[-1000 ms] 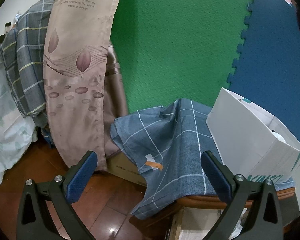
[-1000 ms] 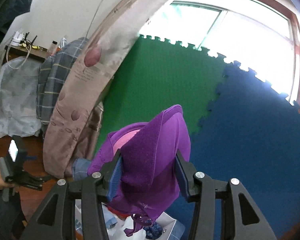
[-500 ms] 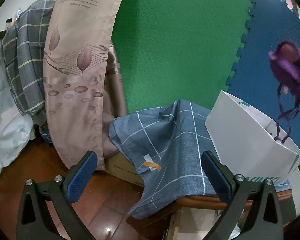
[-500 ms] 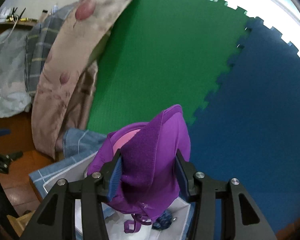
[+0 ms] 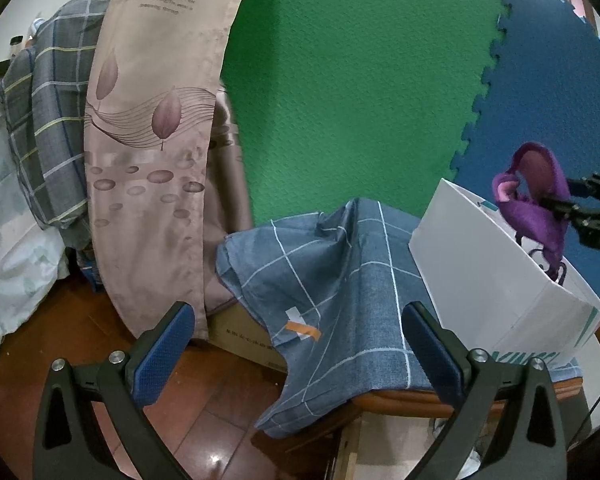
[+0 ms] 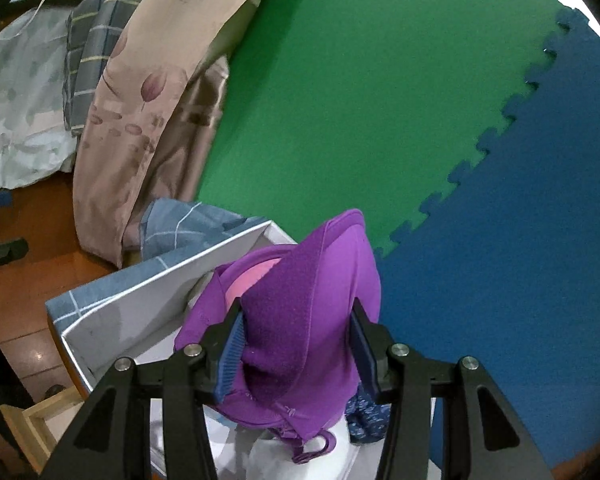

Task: Take underwear out of drawer
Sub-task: 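Lower the purple cloth with the right gripper into the white box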

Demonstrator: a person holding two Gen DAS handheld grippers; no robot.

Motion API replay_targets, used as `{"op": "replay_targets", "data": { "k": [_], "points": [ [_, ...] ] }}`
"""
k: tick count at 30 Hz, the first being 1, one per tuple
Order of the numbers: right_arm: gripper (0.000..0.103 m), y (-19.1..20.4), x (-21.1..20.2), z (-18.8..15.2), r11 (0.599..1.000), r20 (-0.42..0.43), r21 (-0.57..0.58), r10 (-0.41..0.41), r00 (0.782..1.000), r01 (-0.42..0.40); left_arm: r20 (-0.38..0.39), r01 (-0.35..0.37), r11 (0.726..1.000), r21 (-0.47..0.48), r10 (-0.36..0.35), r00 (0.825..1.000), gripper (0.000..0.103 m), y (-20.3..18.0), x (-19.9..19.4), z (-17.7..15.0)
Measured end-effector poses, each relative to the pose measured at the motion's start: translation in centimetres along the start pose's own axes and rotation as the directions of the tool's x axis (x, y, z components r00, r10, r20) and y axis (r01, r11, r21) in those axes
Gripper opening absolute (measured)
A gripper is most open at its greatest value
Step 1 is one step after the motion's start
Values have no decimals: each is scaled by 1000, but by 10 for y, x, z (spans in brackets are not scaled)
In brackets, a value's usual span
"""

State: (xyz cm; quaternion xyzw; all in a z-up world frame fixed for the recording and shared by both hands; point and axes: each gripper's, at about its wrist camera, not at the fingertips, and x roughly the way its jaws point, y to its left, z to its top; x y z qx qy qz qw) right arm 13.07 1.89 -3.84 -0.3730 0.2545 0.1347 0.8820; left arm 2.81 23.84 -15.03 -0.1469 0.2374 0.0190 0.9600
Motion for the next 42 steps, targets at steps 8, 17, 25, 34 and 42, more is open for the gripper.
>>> {"op": "replay_targets", "data": {
  "k": [8,17,25,34,42],
  "points": [
    [49,17,12,-24,995,-78,-60,80,994,-85,-1,0,1000,-2,0,1000,102,1,0,0],
    [49,10,36,-24,997,-143,-23,70,987,-74,-2,-4,1000,2,4,1000,103,-2,1,-2],
    [49,12,60,-19,998,-203,17,65,977,-63,-9,-6,1000,9,7,1000,103,-2,2,-2],
    [50,13,65,-17,998,-220,18,63,973,-61,-16,-13,1000,11,13,1000,103,-3,4,-2],
    [51,13,65,-19,998,-219,23,68,973,-65,-22,-20,999,27,21,1000,103,-3,5,-3]
  ]
}}
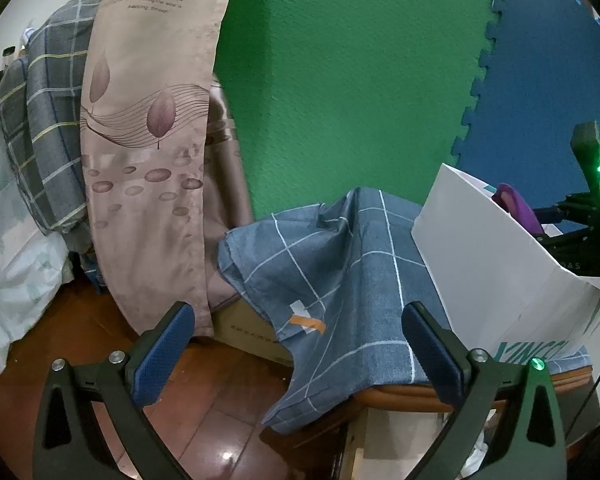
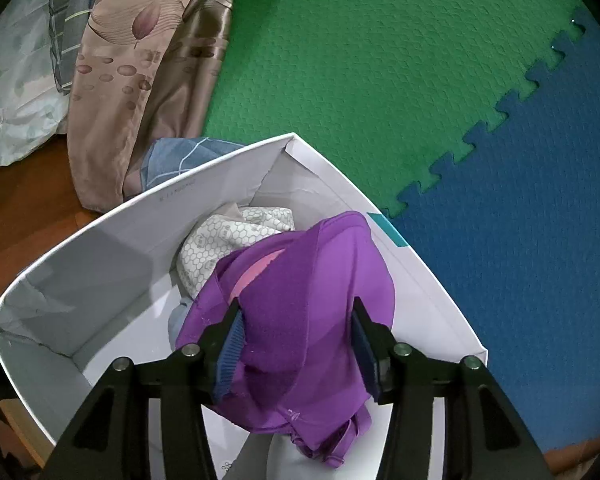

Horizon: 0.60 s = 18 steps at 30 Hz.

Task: Take underwear out of drawer
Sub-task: 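Lower the purple cloth with the right gripper into the white box, then open the right gripper to release the purple cloth into the box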

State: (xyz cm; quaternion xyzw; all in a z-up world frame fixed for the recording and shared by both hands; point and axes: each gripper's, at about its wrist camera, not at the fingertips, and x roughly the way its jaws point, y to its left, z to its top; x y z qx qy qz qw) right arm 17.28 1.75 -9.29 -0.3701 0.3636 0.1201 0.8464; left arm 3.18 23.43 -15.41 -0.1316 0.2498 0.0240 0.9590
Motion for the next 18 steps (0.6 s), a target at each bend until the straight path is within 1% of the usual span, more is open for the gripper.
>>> {"op": "replay_targets", "data": {
  "k": [10,12,14,16,18],
  "points": [
    [54,1,0,0,1000,0,0,-13,1000,13,-1,1,1000,1,-1,1000,103,-1,1,1],
    [59,1,-1,0,1000,3,1,-20,1000,20,-2,-1,1000,0,1,1000,103,0,1,0],
    [69,0,-2,1,999,7,3,-34,999,34,-2,-1,1000,-1,1,1000,103,1,1,0],
    [73,0,-8,1,999,28,6,-45,999,45,-3,-2,1000,1,2,1000,103,1,1,-1],
    [75,-3,-19,-2,1000,57,13,-21,998,20,-2,-1,1000,1,1,1000,103,1,1,0]
  ]
}}
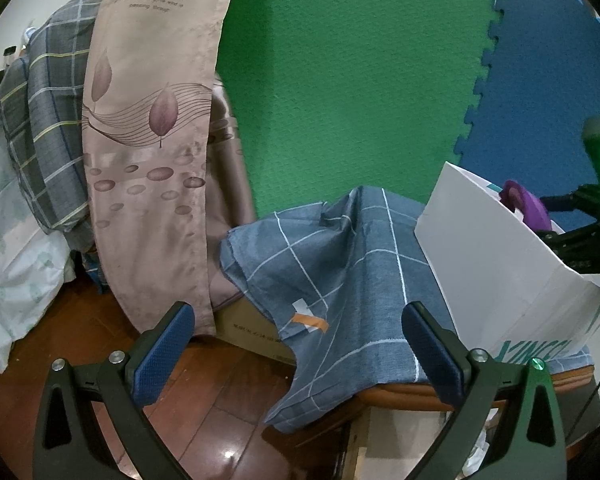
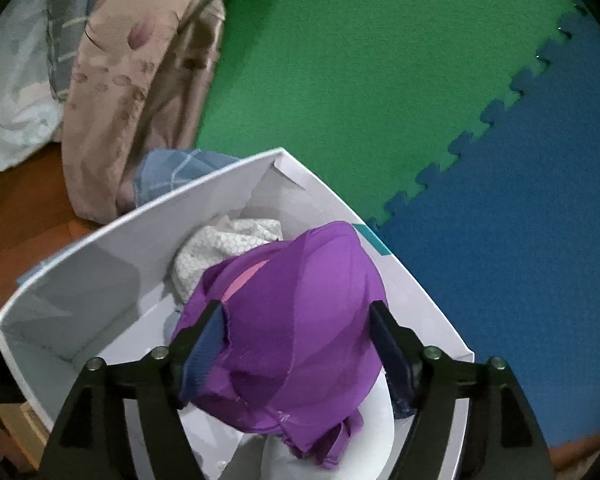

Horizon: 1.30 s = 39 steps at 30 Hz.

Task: Take underwear out of drawer
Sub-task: 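Open the right gripper to release the purple cloth into the box, then move the left tool down into the drawer toward the grey sock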

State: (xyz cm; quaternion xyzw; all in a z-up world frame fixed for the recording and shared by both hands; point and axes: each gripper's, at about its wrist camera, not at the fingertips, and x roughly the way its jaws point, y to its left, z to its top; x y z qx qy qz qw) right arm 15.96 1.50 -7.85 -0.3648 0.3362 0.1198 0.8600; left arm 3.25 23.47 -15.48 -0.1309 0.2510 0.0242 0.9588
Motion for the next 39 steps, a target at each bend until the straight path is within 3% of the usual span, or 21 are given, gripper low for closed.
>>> {"op": "replay_targets", "data": {
  "k": [5,9,11,13,15,17,19,21,22,24,26,27,28,29,30,31,33,35,37,39],
  "points": [
    [75,-27,-57,-20,997,141,79,4,990,-15,2,20,1000,3,-20,1000,103,2,-4,-2],
    [82,-74,-126,-74,971,309,234,-35,951,-40,79,50,998,26,-52,996,102,-4,-24,-3],
    [84,-89,-143,-106,961,333,274,-47,942,-49,89,92,994,65,-98,991,102,-19,-35,-8],
    [84,-96,-152,-147,951,315,309,-74,946,-29,45,158,977,144,-166,985,102,-47,-40,-18],
    [84,-99,-155,-188,939,282,345,-114,953,10,-37,253,932,260,-253,967,103,-86,-42,-40],
    [84,-100,-155,-228,919,253,393,-135,958,26,-173,379,851,364,-338,925,103,-132,-41,-71],
    [84,-102,-150,-270,887,207,461,-148,967,37,-321,475,762,439,-361,876,103,-179,-33,-106],
    [84,-103,-142,-302,850,174,525,-143,974,32,-426,517,723,459,-331,842,103,-210,-21,-132],
    [84,-103,-139,-314,837,163,547,-134,978,24,-505,555,711,431,-319,802,103,-228,-9,-149],
    [84,-103,-127,-338,808,143,589,-103,984,-1,-588,571,727,383,-285,757,103,-246,9,-165],
    [84,-101,-123,-350,800,121,601,-96,988,4,-654,530,792,302,-232,720,102,-259,33,-178],
    [84,-102,-123,-351,797,121,603,-103,987,9,-693,502,827,254,-206,691,102,-264,45,-185],
    [84,-103,-127,-354,795,143,606,-107,984,-2,-708,471,846,251,-171,685,100,-269,51,-190],
    [84,-105,-129,-355,792,175,609,-101,979,-27,-706,442,848,291,-122,698,98,-276,53,-195],
    [84,-107,-130,-358,786,202,616,-93,975,-53,-683,433,809,397,-54,728,97,-291,49,-202],
    [84,-107,-131,-360,781,206,622,-95,974,-56,-669,450,770,453,-40,742,97,-303,43,-207],
    [84,-111,-130,-362,767,218,638,-92,972,-71,-651,519,643,563,-43,758,98,-332,30,-216],
    [84,-114,-130,-367,749,230,657,-83,970,-92,-661,553,602,575,-55,748,97,-345,31,-217],
    [84,-117,-131,-371,735,230,671,-79,970,-99,-667,572,589,571,-74,741,93,-349,37,-218],
    [84,-119,-130,-375,722,232,682,-69,970,-111,-677,580,560,592,-45,734,79,-352,46,-221]
  ]
}}
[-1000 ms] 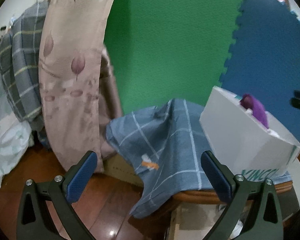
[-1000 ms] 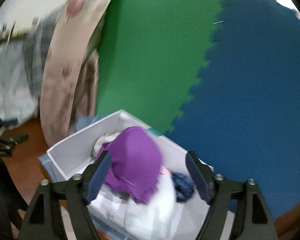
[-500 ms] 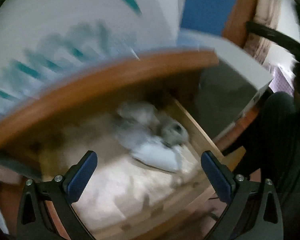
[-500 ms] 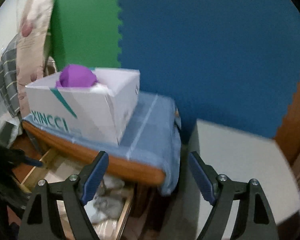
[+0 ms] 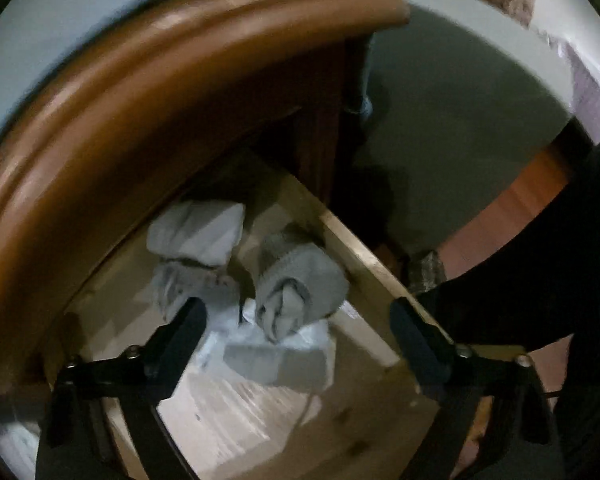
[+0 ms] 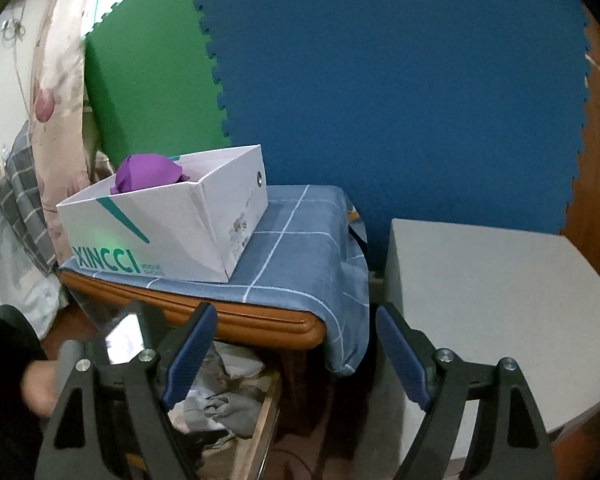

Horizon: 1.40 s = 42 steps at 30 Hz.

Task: Take underwear out of drawer
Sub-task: 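Move the left tool down into the drawer toward the grey sock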

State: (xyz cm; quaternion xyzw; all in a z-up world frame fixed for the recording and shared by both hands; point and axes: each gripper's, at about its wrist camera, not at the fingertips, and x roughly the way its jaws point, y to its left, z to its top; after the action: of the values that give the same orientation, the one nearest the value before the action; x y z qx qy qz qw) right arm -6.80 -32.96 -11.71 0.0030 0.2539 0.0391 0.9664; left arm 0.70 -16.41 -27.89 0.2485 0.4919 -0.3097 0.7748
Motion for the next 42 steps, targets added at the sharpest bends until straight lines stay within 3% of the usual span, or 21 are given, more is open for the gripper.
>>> {"op": "replay_targets", "data": {
  "k": [2,4,9,13,14,15,18,23,29,37,42],
  "points": [
    [84,-3,-4,-1,1000,3,7,1,1000,-1,-63,15,999,43,-12,998,71,1,12,1],
    [84,-6,-6,-3,1000,8,13,6,1000,-6,-102,-14,995,101,24,994,61,1,21,1],
    [84,-8,-7,-3,1000,11,23,11,1000,-11,-90,-43,963,265,69,994,55,-9,26,-9],
    [84,-4,-4,-3,1000,-7,-1,5,1000,-5,-98,-63,922,383,108,989,51,-22,41,-21],
    [84,-2,-2,-4,1000,-12,-7,4,1000,-4,-102,-63,923,380,110,989,42,-22,44,-24],
    [84,0,-1,-4,1000,-17,-16,2,1000,-2,-114,-46,927,373,95,989,24,-21,46,-26],
    [84,4,1,-5,999,-28,-40,-3,1000,2,-80,-29,931,363,62,995,11,-22,31,-36],
    [84,4,6,-6,999,-46,-40,-14,999,12,-5,55,962,269,-55,998,9,-6,-33,-51],
    [84,2,12,-7,999,-73,-35,-35,997,33,92,70,979,192,-89,992,9,14,-103,-64],
    [84,16,27,-11,993,-119,-106,-72,990,60,231,58,992,109,-82,969,9,32,-190,-88],
    [84,32,36,-15,981,-147,-186,-91,985,63,296,24,998,56,-39,954,9,39,-229,-78]
  ]
}}
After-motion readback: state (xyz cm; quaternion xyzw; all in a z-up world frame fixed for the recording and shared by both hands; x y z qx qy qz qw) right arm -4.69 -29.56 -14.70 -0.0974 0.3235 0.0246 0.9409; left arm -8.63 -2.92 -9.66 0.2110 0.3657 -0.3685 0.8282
